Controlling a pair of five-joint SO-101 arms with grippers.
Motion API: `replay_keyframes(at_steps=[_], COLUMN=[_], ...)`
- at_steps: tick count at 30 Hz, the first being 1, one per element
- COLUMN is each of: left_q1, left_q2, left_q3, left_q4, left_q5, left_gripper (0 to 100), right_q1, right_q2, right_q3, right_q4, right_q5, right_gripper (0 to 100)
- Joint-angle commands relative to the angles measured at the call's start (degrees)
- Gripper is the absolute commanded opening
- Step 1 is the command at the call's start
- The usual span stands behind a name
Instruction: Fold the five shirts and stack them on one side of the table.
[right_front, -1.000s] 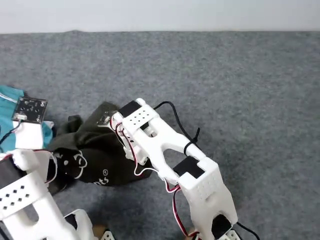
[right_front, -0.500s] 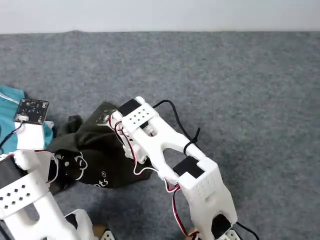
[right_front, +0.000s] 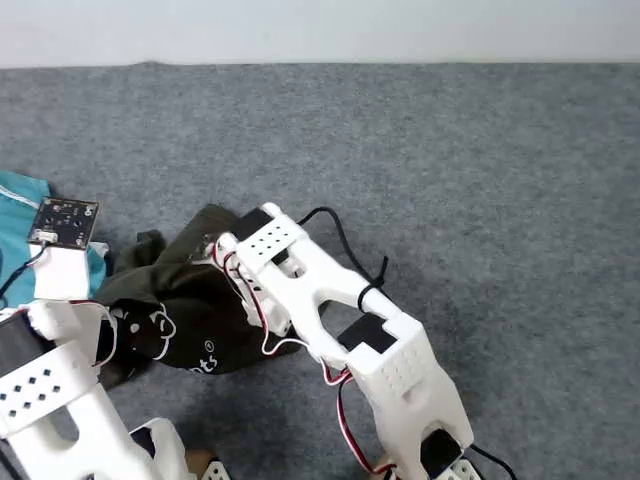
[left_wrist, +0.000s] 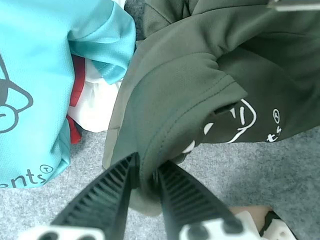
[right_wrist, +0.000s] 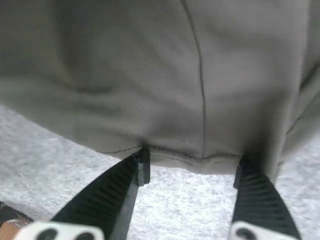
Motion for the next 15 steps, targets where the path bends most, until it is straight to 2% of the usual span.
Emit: replay_keyframes(at_steps=[1,5,12,15], left_q1=[-0.18,-0.18,-0.09,-0.09], left_q2=[-1.05,-1.05,-1.05,-1.05], left_q3=[-0.22,-0.13,-0.13,-0.13], left_q4=[-0.09,-0.09,-0.18,-0.18], left_q5=[-0.62,-0.62,-0.62,-0.62], left_gripper=[0,0,0,0], right_q1=[-0.13,-0.04,0.22,0.57], right_q2=[0.57,0.4,0.31,0.31], right_q3=[-2.46,-2.46,-2.81,-5.71], right_q4=[-0.75,-1.1,-1.19,1.36], right_q5=[0.18,0.44,0.44,0.44], right_gripper=[21.2,8.0,6.3,0.5])
